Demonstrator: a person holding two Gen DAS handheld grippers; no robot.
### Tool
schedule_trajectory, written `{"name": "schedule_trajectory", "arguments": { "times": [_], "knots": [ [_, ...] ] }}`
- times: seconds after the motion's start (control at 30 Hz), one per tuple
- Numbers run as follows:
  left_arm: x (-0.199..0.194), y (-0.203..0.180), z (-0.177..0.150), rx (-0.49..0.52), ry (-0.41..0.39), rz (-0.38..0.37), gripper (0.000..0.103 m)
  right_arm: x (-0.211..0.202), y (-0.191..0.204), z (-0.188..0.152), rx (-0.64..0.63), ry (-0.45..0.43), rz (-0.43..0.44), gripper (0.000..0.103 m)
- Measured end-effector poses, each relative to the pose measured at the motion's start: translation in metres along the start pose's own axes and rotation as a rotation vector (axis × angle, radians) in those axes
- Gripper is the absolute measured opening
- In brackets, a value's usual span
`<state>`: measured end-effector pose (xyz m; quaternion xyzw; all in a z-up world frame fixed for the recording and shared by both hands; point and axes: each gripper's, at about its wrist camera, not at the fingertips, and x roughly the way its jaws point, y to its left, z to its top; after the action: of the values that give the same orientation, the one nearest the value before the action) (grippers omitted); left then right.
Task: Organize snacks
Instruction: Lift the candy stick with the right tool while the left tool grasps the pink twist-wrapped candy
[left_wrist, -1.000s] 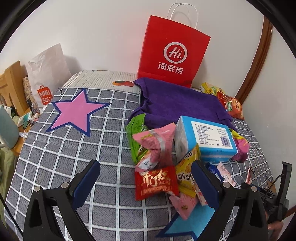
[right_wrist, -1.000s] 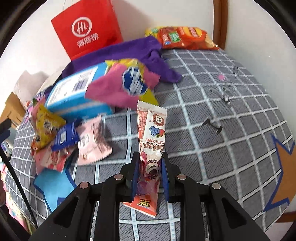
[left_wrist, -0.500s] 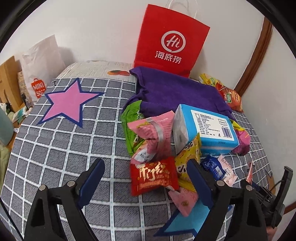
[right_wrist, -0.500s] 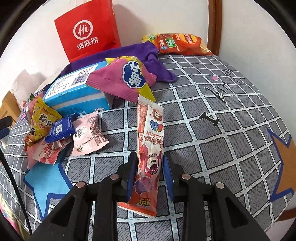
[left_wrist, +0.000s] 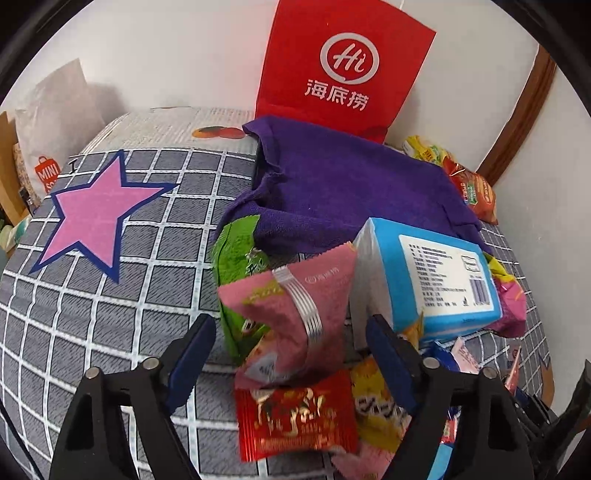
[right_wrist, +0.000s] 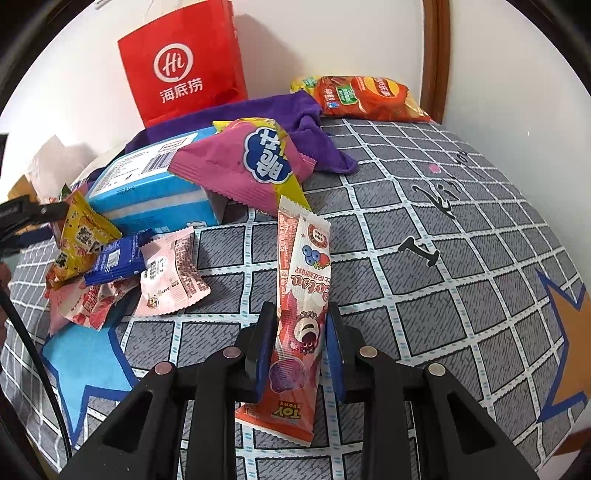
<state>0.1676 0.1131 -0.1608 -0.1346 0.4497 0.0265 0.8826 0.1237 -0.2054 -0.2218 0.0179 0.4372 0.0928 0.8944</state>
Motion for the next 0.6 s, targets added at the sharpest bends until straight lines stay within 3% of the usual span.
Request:
{"name": "schedule_trajectory", "arguments": {
  "times": [0.03, 0.17, 0.23, 0.3, 0.6],
  "knots": [
    [0.003, 0.000, 0.001, 0.000, 0.006, 0.003, 0.074, 0.000, 0.000, 0.000, 0.000, 0.001, 0.003, 0.027],
    [0.010, 0.000, 0.002, -0.004, 0.026, 0.003, 0.047, 0.001, -0.003, 0.002, 0.010, 0.008, 0.008, 0.024],
    [0.009, 0.000, 0.002, -0.003, 0.029, -0.009, 0.045, 0.000, -0.005, 0.003, 0.015, 0.012, 0.007, 0.022],
    [0.004, -0.002, 0.003, 0.013, 0.016, -0.004, 0.036, -0.002, -0.005, 0.003, 0.025, 0.013, 0.008, 0.020],
    [-0.044, 0.003, 0.002, 0.004, -0.061, -0.037, 0.035, -0.034, 0.014, 0.008, -0.006, -0.019, 0.041, 0.020]
  ]
}}
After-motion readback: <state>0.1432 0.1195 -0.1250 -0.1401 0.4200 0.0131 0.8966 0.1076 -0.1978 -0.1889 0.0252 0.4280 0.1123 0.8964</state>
